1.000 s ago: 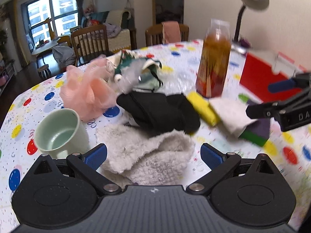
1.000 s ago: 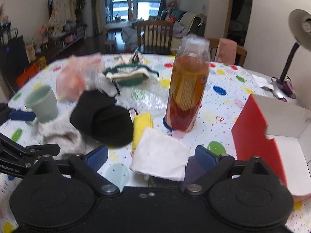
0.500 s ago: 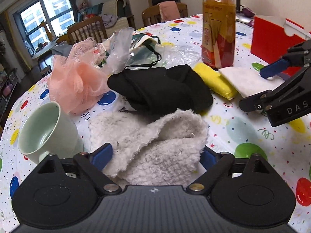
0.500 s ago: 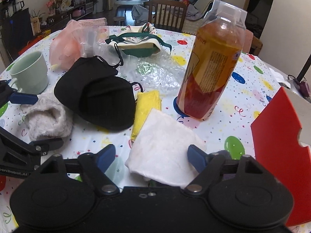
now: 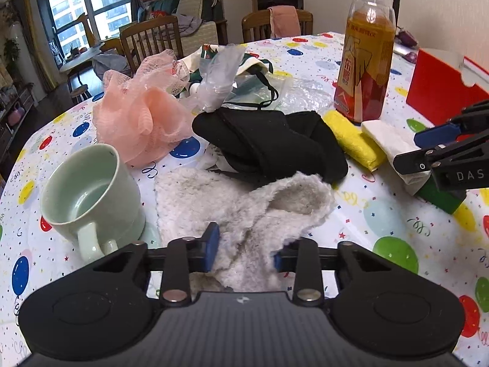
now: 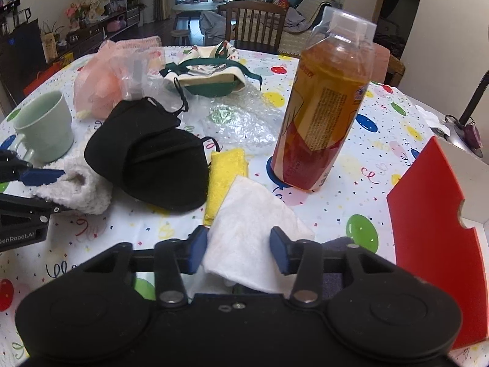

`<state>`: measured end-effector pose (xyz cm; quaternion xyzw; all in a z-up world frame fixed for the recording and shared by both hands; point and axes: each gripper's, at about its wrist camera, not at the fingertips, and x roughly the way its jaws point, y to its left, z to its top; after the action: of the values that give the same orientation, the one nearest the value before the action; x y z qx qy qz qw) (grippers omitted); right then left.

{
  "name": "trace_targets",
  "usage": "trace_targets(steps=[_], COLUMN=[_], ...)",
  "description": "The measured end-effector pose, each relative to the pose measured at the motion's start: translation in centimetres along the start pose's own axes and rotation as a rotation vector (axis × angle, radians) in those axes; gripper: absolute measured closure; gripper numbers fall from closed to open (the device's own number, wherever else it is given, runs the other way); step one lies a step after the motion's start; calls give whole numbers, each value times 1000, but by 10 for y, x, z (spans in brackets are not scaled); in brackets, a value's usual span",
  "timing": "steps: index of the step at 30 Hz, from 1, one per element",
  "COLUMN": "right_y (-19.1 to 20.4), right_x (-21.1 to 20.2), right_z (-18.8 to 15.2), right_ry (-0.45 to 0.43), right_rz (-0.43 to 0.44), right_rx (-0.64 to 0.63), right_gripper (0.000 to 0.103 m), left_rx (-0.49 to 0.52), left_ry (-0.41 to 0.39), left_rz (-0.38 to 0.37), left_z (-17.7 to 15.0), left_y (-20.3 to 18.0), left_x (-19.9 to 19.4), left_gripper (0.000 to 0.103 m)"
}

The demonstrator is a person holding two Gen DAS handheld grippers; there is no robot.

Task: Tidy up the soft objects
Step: 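Grasp the grey fluffy towel with the left gripper while the right grasps the white cloth, then carry the grey towel and white cloth with both grippers into the cardboard box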

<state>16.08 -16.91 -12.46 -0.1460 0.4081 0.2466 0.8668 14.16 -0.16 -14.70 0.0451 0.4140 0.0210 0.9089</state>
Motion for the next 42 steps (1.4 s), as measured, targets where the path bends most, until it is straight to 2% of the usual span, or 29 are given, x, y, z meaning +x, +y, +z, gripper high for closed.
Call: trace_targets(steps=[1,6,12,23,26,30,32,33,34,35,36,37,38,42], right_y=[0,-3,-9,-27,-28,-23,-18,-14,-10,-6,-2,3,8,23], right_x=[-1,-9,-29,-92,-109,-107,-99,-94,-92,-88,-84,-80,-73,-45], right_z=[0,-1,0,-2,-4,-9,-12,-12,-13,-14,-14,-14,-13,-12], right_ry=[-3,-21,-70,-145,-170,-159,-144,-136,-138,-145,-150,-138,-116,-69], right_rz=[0,-9,-12,40,35,41,52,47,43,37,32,32,32,-18], right_rx=[6,28,81,224,233,182,162,151,137,119,99,76,48,-58], right_gripper=[64,79,88,93,95,94,81,63,36,23,18,26,28,31], left_rx=[-5,-12,-22,-56,-55,-47,-63,-72,-79,-80,-80,-83,-88,-97], left_ry=[-1,-20,-45,-89,-97,-110,-106,-103,-102,-104,-104,-102,-98,-87], left_rz=[-4,-18,-41,-101,-133,-156,-166,-170,-174,-175,-173,-172,-173,-171], left_z=[1,3,7,14,17,19,19,18,18,17,16,15,13,7], left_y=[1,7,16,35,36,37,39,39,40,40,40,39,39,38], left_x=[-1,-10,-23,-61,-74,-87,-90,-91,-92,-93,-93,-94,-94,-100], left_gripper=[79,87,89,89,89,89,89,89,89,89,89,89,89,89])
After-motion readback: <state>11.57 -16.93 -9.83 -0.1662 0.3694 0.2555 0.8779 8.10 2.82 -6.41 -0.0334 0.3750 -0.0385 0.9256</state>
